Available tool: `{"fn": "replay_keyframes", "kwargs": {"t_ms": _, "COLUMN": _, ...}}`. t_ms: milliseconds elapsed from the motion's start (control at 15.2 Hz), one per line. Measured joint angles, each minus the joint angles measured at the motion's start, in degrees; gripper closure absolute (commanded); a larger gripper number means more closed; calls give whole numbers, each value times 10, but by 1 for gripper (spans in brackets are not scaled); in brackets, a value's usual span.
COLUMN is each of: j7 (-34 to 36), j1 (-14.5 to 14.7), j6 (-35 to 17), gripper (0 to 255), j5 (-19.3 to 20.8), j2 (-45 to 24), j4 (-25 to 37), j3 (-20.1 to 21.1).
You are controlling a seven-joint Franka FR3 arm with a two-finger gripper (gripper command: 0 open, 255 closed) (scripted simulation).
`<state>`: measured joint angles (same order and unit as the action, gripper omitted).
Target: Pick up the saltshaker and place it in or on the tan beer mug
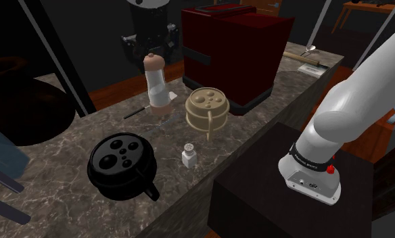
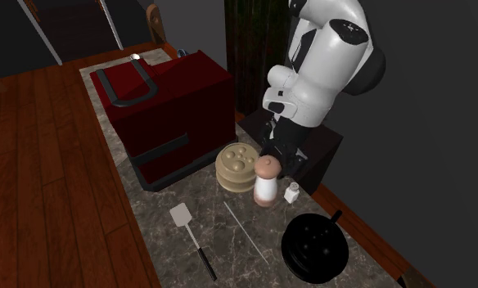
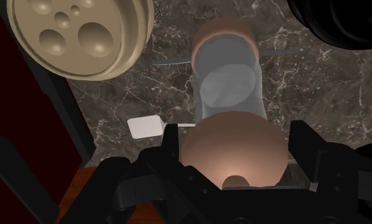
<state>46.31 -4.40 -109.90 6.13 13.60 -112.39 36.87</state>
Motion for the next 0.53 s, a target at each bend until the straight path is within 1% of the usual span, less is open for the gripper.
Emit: {"fn": "replay_keyframes", "kwargs": {"t_ms": 528, "j7": -10, "j1": -2, "j6": 62, "gripper": 255, "j5": 0, "j2": -4, "j4": 66, "j3": -2}}
